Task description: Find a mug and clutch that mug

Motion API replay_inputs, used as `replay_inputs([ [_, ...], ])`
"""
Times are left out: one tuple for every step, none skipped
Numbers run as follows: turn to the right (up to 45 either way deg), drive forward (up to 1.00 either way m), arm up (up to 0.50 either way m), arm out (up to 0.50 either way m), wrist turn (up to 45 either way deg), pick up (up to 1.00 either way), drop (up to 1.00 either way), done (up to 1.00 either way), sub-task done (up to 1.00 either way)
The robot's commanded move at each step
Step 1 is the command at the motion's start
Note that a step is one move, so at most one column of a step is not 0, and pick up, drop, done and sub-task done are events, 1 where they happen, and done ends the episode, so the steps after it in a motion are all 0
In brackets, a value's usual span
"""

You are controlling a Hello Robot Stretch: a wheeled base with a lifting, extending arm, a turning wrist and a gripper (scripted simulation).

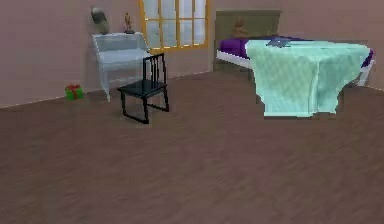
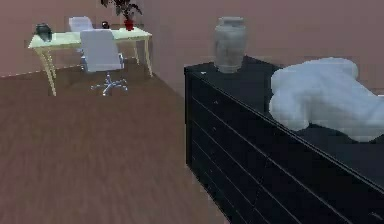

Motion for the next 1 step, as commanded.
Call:
replay_inputs([
  [45.0,0.0,0.0,0.0,0.0,0.0,0.0,0.0,0.0],
])
